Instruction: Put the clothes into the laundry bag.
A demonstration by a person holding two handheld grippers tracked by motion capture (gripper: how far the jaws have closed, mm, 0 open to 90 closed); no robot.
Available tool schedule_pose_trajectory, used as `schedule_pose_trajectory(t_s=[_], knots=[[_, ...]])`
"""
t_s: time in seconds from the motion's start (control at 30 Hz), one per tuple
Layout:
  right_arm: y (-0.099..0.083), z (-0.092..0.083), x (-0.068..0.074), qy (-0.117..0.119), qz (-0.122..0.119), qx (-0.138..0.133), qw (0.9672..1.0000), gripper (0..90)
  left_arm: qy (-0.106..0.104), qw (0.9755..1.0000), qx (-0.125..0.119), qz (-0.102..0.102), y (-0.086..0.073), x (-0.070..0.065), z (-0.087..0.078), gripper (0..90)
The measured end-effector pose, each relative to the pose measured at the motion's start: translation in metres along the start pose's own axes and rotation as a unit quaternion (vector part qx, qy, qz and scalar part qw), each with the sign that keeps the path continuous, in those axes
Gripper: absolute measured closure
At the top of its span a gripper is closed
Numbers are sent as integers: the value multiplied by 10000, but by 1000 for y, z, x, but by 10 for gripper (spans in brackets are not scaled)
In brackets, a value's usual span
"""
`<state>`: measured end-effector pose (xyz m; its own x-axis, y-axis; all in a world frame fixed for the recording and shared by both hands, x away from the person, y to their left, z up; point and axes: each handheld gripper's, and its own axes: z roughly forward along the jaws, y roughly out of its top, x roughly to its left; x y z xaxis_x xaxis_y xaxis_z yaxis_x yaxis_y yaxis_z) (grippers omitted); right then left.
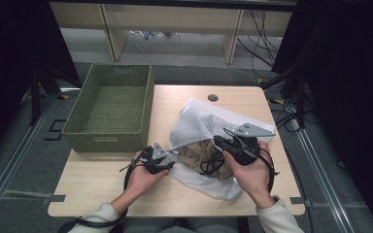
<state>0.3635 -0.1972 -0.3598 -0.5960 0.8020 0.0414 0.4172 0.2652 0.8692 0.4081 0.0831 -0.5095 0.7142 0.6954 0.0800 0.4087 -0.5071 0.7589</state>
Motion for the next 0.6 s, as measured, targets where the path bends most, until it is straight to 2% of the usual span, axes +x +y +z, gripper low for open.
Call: schedule_pose_trajectory(t_s=[0.03,0.07,0.1,0.13,0.2,0.23,0.27,0.33,0.37,0.4,0.43,0.47,0.53,0.57,0.6], knots=[[0,1,1,45,74,-4,10000,896,2,10000,-49,-66,1,-1,2,629],[0,0,1,37,106,2,9999,896,-39,10000,-19,51,2,1,1,738],[0,0,0,36,55,-3,10000,896,-149,9999,-2,46,3,2,1,810],[0,0,0,37,86,0,10000,896,-208,9998,-29,-73,4,1,-1,874],[-1,0,2,65,179,-14,9998,896,-368,9993,-24,-58,4,-1,-9,890],[-1,0,1,15,165,-15,9999,896,-469,9988,-68,-73,4,-3,-13,891],[-1,0,1,103,168,76,9998,896,-597,9981,-117,-129,3,-5,-19,892],[-3,0,-1,30,130,74,9999,896,-791,9965,-242,-155,0,-9,-33,892],[-4,0,0,31,169,97,9998,896,-882,9956,-290,-152,-2,-13,-42,892],[-5,1,-2,22,99,102,9999,896,-993,9943,-370,-143,-4,-15,-46,892],[-6,1,-1,-15,179,93,9998,896,-1161,9925,-374,-116,-7,-18,-54,892],[-7,1,-3,-30,36,142,9999,896,-1165,9920,-447,-164,-9,-22,-58,892],[-10,3,-2,-3,-14,170,9999,896,-1279,9909,-411,-23,-15,-27,-66,892],[-13,4,1,39,63,289,9996,896,-1335,9903,-393,-30,-18,-30,-68,891],[-17,6,3,83,21,360,9993,896,-1426,9891,-368,-49,-21,-32,-70,891]])
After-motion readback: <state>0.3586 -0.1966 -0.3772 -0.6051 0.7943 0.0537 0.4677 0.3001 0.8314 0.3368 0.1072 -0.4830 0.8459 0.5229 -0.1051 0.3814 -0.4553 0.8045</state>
